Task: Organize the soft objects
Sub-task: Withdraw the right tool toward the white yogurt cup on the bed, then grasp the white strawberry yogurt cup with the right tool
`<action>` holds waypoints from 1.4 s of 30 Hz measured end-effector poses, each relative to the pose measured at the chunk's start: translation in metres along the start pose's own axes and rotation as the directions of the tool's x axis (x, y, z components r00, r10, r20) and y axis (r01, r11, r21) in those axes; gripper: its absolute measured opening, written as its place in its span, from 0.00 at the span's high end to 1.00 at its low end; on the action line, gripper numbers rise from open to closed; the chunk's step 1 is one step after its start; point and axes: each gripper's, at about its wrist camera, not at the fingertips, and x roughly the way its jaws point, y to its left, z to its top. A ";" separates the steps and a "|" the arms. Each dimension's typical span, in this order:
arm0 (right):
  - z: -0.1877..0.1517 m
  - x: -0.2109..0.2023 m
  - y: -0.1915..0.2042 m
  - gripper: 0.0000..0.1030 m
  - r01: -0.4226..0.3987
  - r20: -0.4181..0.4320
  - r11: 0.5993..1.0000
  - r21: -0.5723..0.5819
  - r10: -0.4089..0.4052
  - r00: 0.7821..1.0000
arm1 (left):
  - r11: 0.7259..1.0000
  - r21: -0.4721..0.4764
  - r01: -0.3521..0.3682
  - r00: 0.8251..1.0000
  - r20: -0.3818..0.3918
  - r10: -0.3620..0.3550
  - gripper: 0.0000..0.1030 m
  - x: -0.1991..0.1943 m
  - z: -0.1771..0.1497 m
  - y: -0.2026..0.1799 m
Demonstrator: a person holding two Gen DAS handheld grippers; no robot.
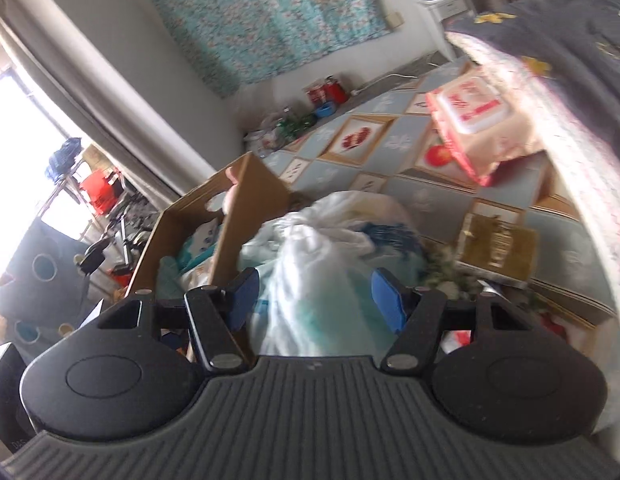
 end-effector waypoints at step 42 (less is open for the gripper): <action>-0.012 0.057 -0.145 0.45 0.140 -0.245 0.940 0.312 -0.063 0.967 | 0.956 0.253 0.150 0.983 -0.137 -0.118 0.73 0.150 -0.026 -0.129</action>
